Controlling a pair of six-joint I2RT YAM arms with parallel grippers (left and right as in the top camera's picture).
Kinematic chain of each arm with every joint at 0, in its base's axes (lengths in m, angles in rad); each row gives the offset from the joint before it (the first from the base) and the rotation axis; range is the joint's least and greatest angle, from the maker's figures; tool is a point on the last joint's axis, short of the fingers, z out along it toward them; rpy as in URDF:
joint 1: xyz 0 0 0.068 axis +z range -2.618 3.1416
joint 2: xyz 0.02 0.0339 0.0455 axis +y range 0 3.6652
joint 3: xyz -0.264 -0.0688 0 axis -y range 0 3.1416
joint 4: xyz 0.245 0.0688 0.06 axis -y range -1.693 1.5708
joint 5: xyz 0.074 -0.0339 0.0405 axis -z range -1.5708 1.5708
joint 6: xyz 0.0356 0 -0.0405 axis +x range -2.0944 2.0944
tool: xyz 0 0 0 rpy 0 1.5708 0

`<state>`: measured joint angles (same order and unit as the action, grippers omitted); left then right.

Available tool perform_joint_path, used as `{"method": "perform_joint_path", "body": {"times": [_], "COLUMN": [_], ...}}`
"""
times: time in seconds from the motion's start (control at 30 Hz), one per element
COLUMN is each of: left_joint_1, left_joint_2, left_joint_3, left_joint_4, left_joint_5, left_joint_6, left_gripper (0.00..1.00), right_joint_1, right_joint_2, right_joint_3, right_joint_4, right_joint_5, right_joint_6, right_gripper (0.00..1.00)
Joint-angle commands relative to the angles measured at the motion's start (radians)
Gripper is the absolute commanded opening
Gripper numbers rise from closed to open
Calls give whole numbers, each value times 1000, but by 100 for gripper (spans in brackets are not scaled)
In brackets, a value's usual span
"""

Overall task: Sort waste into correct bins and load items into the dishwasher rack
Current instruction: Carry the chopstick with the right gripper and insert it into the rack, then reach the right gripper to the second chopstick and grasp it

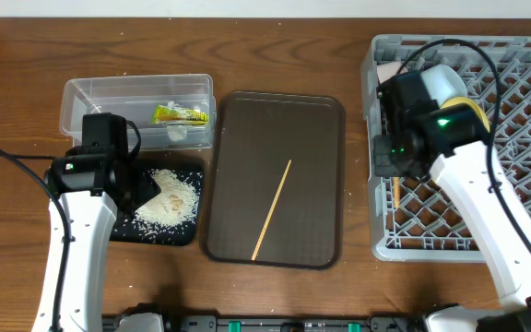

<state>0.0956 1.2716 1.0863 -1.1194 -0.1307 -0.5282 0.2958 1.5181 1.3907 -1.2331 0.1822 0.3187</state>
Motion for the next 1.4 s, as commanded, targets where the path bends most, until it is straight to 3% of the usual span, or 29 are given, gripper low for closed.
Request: {"method": "perform_joint_path", "body": {"times": [0.0, 0.23, 0.4, 0.53, 0.6, 0.67, 0.9, 1.13, 1.37], "left_joint_1": [4, 4, 4, 4, 4, 4, 4, 4, 4], "left_joint_2": [-3, -3, -3, -3, -3, -3, -3, -3, -3], "left_joint_3": [-2, -2, -2, -2, -2, -2, -2, -2, -2], "left_joint_4": [-5, -5, -5, -5, -5, -5, -5, -5, -5], "left_joint_5": [-8, -8, -8, -8, -8, -8, -8, -8, -8], "left_joint_6": [-16, -16, -16, -16, -16, -16, -16, -16, -16], "left_gripper": [76, 76, 76, 76, 76, 76, 76, 76, 76], "right_joint_1": [-44, -80, -80, -80, -80, -80, -73, 7, 196], "right_joint_2": [12, 14, 14, 13, 13, 11, -31, -98, -25], "right_joint_3": [-34, -188, -248, -250, -246, -237, -150, -97, -111], "right_joint_4": [16, 167, 242, 278, 289, 291, 283, 400, 484], "right_joint_5": [47, -30, -52, -51, -51, -52, -86, -356, -363], "right_joint_6": [-56, -91, -111, -111, -111, -111, -111, -109, 56], "right_gripper": [1, 1, 7, 20, 37, 45, 47, 47, 48]}}
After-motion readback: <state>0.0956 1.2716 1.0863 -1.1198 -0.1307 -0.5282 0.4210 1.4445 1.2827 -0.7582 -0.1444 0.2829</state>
